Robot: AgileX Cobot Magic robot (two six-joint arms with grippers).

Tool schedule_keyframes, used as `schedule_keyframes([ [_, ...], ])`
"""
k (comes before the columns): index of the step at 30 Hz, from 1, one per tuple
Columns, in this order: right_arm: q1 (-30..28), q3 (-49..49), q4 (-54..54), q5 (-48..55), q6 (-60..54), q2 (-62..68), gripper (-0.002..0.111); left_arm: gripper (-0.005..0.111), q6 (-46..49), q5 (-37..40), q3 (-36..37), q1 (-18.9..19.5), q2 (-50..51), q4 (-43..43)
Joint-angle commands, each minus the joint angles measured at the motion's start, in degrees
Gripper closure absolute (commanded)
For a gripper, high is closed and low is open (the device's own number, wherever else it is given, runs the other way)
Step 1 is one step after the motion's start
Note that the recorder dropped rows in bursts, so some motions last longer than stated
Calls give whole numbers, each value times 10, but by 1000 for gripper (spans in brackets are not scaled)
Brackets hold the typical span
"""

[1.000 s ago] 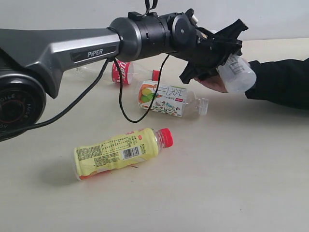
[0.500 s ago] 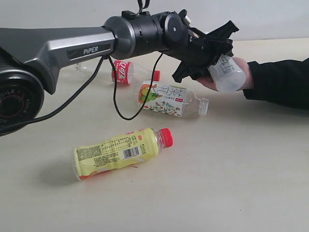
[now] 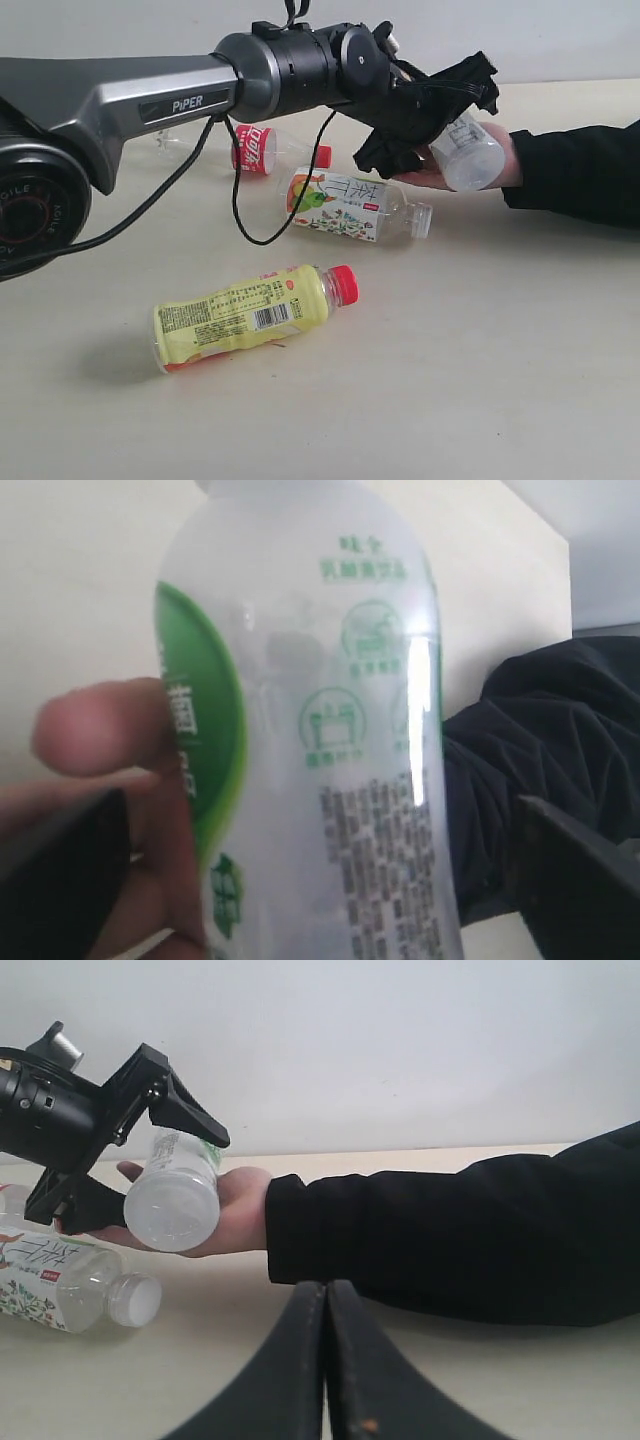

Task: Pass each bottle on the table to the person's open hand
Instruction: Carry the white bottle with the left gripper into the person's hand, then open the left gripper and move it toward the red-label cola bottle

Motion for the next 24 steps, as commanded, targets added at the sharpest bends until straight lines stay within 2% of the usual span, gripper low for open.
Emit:
schedule_keyframes([
  [1,2,3,-4,-3,-4,-3,108,9,8,35,-3,3,-14,2],
  [15,2,3,-4,-3,-3,-3,108,9,99,117,-3,3,-89,0],
  [19,2,3,-4,-3,-2,-3,108,9,148,172,-3,3,-122,2],
  [24,2,3,-4,-5,-2,-3,108,9,255,263,-3,3,-167,5],
])
